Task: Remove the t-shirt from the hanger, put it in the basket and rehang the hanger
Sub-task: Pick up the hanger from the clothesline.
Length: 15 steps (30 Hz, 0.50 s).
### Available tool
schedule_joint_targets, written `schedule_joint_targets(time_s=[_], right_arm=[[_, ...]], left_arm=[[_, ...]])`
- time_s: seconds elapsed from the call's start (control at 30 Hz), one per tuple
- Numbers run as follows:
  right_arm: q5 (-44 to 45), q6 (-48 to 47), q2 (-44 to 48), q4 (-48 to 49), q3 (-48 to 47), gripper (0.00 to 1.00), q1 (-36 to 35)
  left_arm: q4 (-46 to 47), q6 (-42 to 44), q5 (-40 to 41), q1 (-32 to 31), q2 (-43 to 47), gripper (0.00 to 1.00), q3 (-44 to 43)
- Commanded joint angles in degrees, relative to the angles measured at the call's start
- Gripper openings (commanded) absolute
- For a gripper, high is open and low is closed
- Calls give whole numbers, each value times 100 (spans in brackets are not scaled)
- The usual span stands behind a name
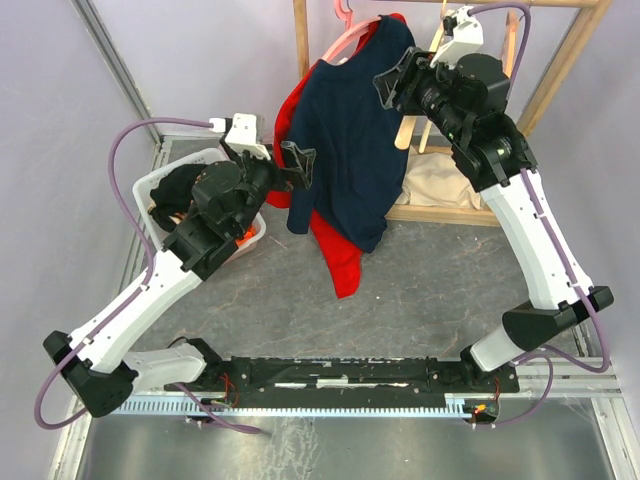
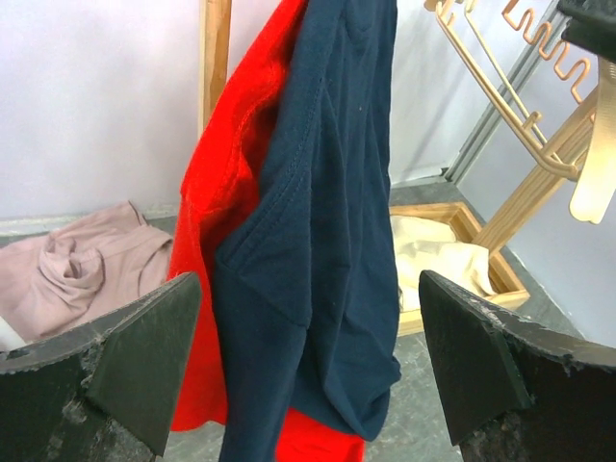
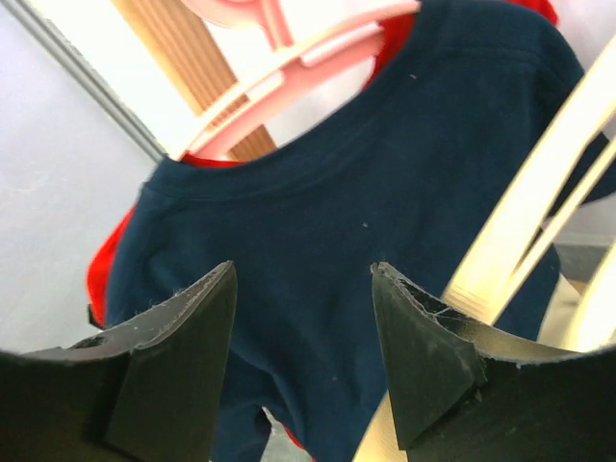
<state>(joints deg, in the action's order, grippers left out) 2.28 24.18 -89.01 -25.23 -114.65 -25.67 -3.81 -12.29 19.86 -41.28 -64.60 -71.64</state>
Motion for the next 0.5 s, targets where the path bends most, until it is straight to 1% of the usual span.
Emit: schedule_joint_targets(time_s=[0.0,0.07,0.2,0.3,0.47], right_arm=[[623,-89,-4,-293,-183,66,-7],[756,-105,28,-335,-112,67,0],[1067,-192,149,-427,47,67,7],[1203,-231,295,-465,205,67,70],[1192,-256,538,-477,486,68,246]], left_arm=[[582,711,67,-30,-42,99,-305],[622,864,-22,-24,-137,99,-460],[314,949,-337,-11,-468,99,-1010],[104,838,-676,25,-736,99,-1402],[-295,461,-1130,128,-1183,99,-2008]])
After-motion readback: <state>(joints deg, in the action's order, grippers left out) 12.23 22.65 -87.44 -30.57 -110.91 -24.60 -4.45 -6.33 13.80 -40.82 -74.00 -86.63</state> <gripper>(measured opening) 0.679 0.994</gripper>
